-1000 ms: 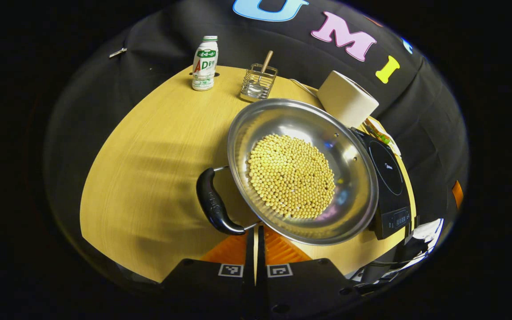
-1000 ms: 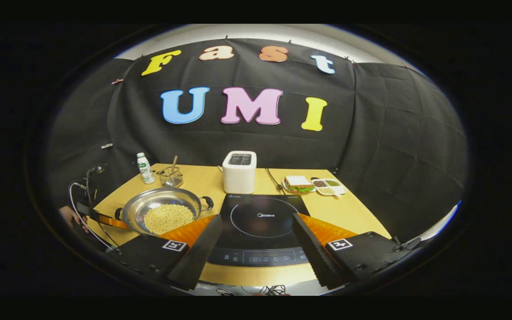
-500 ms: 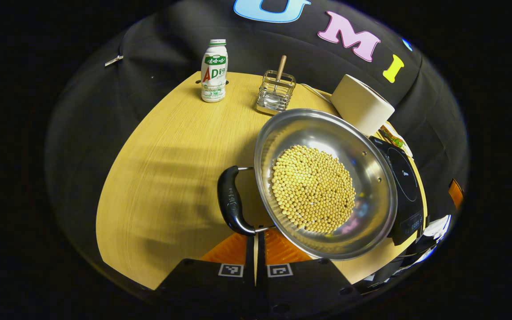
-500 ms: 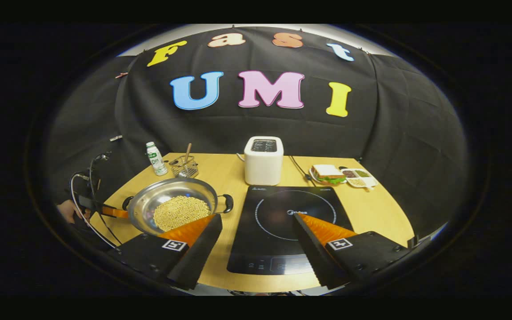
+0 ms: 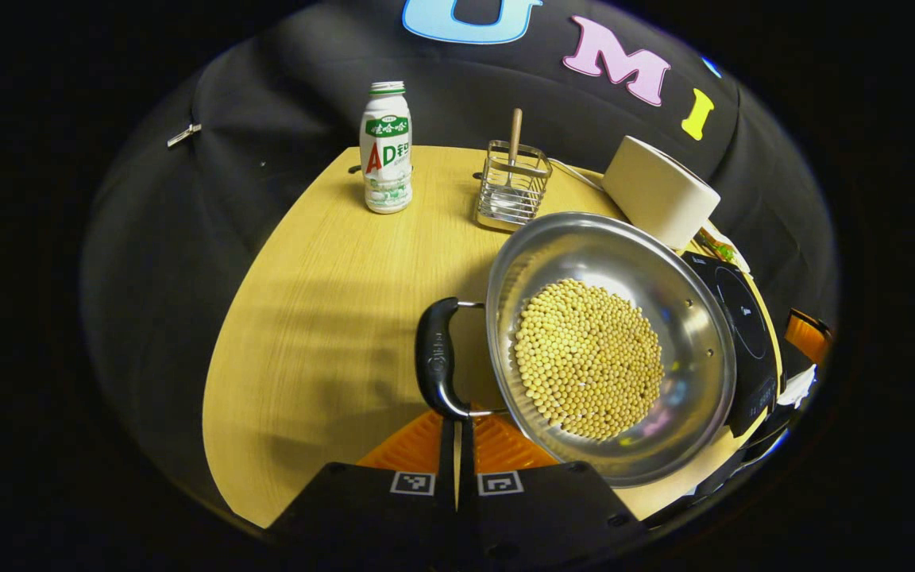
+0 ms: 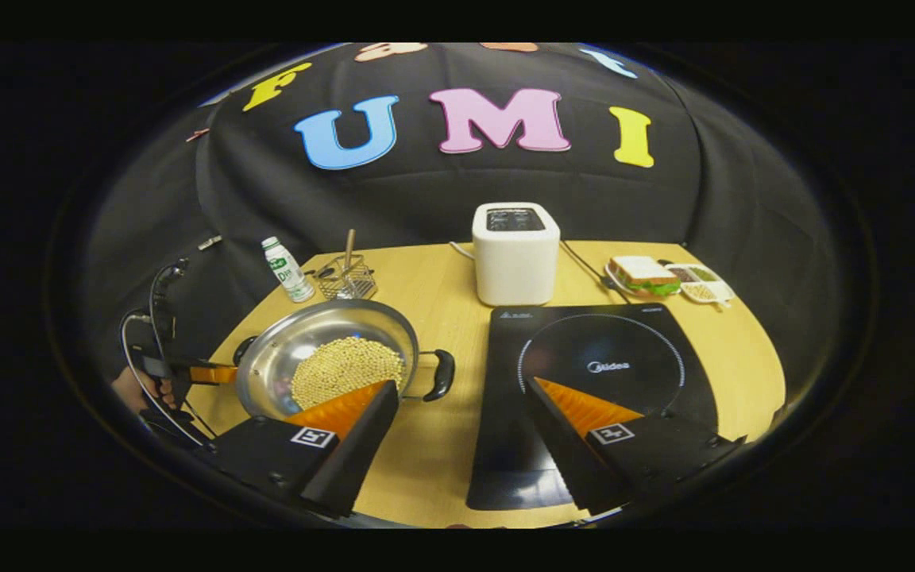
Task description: First push the handle of the pot to place it horizontally, then grasp the pot with both hands and set it on the induction cooktop.
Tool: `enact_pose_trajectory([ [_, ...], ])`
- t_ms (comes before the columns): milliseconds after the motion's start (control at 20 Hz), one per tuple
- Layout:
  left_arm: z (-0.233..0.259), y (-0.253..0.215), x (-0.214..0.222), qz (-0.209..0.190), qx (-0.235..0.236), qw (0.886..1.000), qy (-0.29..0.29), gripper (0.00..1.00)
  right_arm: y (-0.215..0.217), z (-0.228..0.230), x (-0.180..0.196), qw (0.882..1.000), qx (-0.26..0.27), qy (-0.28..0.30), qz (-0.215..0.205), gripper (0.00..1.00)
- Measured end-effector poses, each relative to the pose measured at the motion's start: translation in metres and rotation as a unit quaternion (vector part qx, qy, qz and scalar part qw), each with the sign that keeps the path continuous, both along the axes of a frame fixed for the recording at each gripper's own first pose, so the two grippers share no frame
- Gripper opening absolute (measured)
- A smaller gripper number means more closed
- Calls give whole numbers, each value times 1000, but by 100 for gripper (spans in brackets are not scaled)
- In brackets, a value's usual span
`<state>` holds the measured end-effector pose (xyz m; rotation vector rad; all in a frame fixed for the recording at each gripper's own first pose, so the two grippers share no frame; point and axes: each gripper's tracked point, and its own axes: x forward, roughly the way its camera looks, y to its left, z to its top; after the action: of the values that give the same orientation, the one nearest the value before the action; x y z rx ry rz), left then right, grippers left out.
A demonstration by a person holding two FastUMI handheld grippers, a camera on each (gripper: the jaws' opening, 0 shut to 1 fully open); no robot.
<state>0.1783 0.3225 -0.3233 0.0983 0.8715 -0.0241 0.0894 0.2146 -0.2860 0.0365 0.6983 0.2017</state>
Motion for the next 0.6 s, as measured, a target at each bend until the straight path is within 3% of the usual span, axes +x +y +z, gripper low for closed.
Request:
enact_pose_trajectory([
  [200, 23, 17, -5, 12, 21, 999, -32, 5, 18, -20, 15, 999, -2, 25, 20, 100],
  [300, 40, 16, -7, 15, 9, 998, -56, 14, 24, -31, 16, 999, -1, 43, 23, 100],
  [350, 52, 15, -5, 16, -2, 997, -73, 31, 27, -35, 17, 998, 4, 51, 23, 100],
  [400, 63, 13, 0, 16, -11, 995, -93, 41, 30, -39, 18, 998, 10, 58, 22, 100],
  [500, 75, 12, 9, 4, -6, 993, -118, 78, 35, -50, 21, 997, 17, 75, 22, 95],
  [550, 71, 10, 14, -4, -5, 994, -112, 96, 37, -54, 24, 996, 18, 81, 21, 100],
  [600, 70, 7, 17, -5, -10, 993, -115, 96, 39, -58, 26, 996, 20, 87, 20, 100],
])
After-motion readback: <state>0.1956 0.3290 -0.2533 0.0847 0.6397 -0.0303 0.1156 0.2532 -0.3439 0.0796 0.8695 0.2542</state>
